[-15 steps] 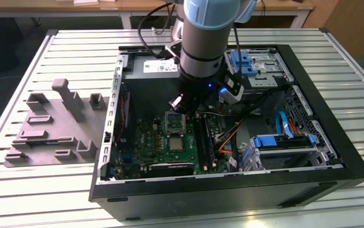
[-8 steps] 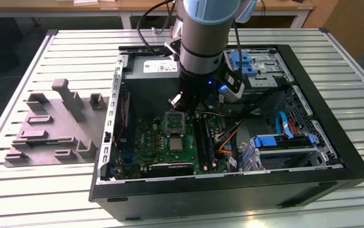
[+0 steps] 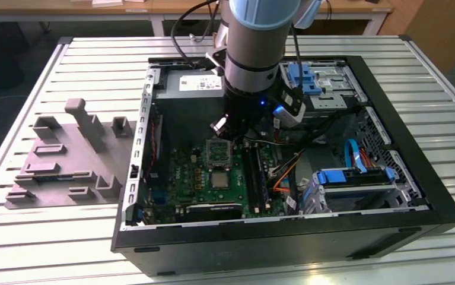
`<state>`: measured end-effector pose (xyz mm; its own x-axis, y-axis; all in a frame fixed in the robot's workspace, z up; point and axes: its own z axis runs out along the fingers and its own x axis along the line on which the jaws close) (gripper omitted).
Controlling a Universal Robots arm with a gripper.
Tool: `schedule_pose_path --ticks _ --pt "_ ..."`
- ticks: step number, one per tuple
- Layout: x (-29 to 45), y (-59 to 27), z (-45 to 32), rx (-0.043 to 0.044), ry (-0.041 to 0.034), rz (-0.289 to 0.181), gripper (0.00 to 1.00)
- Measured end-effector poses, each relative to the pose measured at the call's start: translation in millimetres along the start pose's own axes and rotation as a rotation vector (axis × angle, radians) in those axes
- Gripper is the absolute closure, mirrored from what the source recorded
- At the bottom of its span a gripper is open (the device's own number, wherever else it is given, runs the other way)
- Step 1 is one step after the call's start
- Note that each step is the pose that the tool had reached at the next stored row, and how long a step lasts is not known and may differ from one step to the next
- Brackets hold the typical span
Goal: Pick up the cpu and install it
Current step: 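Close the cpu cover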
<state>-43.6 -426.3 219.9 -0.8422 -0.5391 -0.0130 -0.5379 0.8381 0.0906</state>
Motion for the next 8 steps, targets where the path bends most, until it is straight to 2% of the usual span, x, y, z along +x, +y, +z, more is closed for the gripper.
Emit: schedule_pose_path --ticks 8 --pt "0.0 0.2 -2.5 0.0042 0.0026 0.000 0.89"
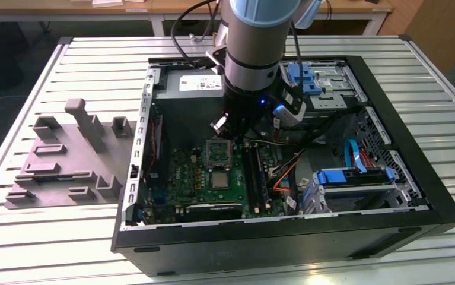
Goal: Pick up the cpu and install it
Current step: 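Close the cpu cover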
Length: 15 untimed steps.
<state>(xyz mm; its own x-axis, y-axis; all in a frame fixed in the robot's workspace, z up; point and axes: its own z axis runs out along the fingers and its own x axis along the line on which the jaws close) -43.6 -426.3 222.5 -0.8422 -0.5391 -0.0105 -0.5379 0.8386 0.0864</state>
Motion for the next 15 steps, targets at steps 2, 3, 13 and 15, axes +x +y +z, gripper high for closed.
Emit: schedule_pose_path --ticks 2,3,13,15 --pt "0.0 0.0 -0.3 0.0002 0.0003 0.000 0.89" --pt "0.0 0.0 -0.3 0.0001 0.0002 0.000 0.89" --pt "0.0 0.0 -0.6 0.0027 0.0020 0.000 0.89" --pt "0.0 0.1 -0.9 0.0094 0.0069 0.001 0.89"
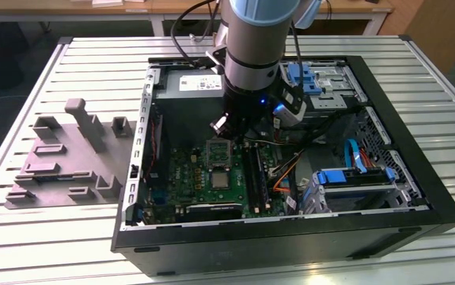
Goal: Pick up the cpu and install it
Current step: 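Close the cpu cover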
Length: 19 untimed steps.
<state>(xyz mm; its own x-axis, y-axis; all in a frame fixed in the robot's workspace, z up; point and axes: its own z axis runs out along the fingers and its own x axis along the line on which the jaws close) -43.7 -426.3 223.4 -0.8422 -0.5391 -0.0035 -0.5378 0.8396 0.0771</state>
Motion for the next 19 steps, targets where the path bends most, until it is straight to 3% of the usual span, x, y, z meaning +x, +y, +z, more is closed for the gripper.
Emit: schedule_pose_path --ticks 2,7,12,19 --pt "0.0 0.0 -1.1 0.0047 0.0037 0.000 0.89" --pt "0.2 0.7 -6.9 0.0051 0.0047 0.000 0.89" --pt "1.8 1.8 -8.2 0.0192 0.0153 -0.020 0.89" --pt "1.8 2.3 -14.2 0.0177 0.0196 -0.044 0.89"
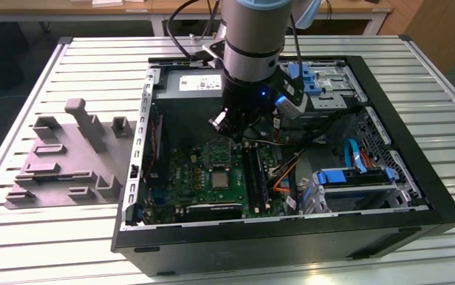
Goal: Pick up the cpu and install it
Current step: 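Close the cpu cover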
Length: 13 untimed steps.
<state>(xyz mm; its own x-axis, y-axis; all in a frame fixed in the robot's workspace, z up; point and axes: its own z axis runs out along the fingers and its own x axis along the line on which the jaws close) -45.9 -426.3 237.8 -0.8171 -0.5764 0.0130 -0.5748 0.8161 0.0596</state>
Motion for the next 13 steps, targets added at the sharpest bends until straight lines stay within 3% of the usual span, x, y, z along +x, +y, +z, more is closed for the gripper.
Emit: schedule_pose_path --ticks 13 --pt "0.3 0.4 -4.9 -0.0043 0.0145 -0.109 0.89"
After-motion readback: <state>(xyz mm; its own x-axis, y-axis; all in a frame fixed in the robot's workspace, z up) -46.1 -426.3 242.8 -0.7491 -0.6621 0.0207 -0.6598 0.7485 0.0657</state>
